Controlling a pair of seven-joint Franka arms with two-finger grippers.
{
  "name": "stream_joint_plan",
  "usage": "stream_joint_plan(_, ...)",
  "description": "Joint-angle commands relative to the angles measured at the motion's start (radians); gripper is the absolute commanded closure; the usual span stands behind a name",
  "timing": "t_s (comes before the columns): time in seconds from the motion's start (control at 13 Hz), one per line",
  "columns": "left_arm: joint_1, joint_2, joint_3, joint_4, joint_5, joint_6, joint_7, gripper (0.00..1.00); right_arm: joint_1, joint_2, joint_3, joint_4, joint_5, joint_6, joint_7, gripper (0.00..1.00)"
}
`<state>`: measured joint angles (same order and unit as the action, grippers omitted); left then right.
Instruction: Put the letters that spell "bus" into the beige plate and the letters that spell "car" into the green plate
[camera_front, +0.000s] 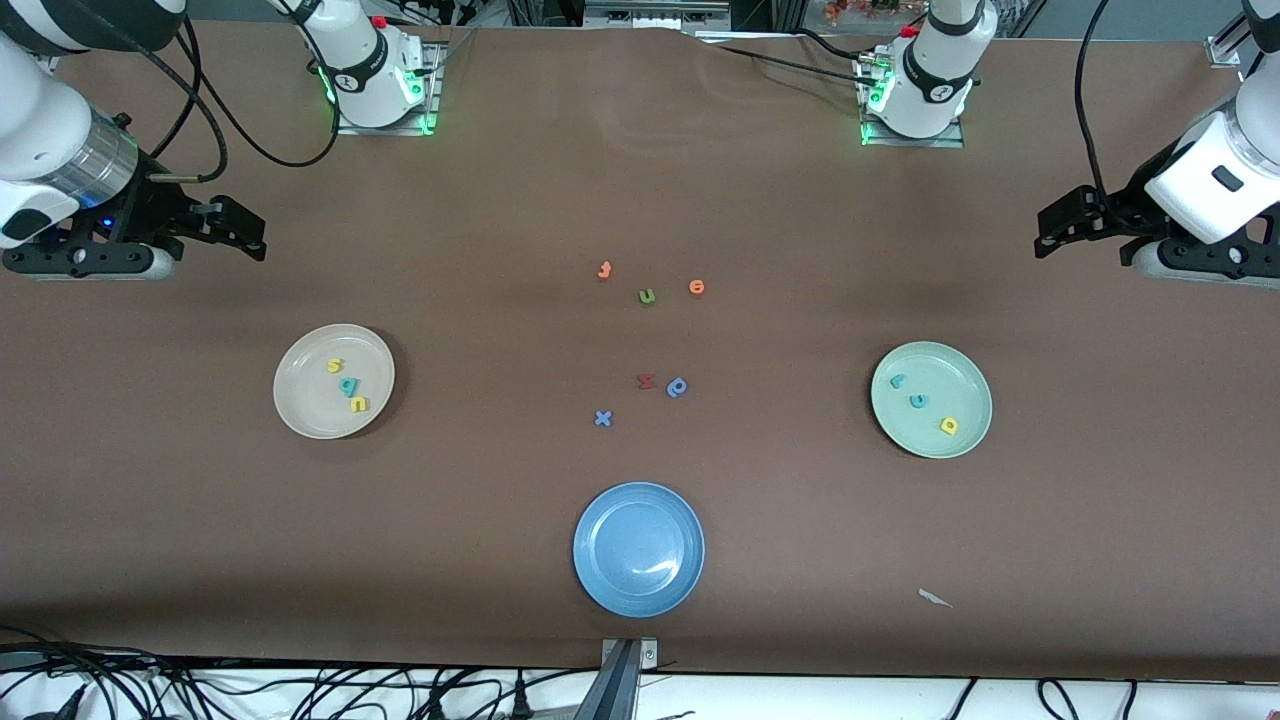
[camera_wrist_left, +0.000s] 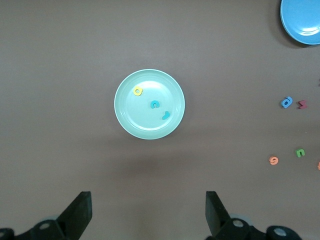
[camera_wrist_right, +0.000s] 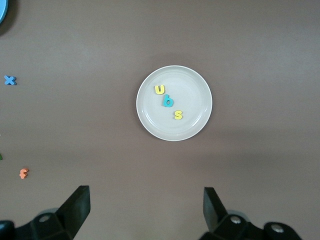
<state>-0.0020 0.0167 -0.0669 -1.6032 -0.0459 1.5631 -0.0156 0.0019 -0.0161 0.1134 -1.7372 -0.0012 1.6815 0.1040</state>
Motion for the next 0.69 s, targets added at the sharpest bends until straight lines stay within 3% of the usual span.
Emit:
stream_joint_plan(0.0,0.004,-0.004,-0.002,0.011,-0.006,-0.018,0.016,0.00,-0.023,0.025,0.009,0.034,-0.007,-0.023,-0.030,0.00)
stream_joint_plan(0.61,0.004,-0.004,-0.002,0.011,-0.006,-0.018,0.016,0.00,-0.022,0.024,-0.024,0.039,-0.005,-0.026,-0.095,0.00)
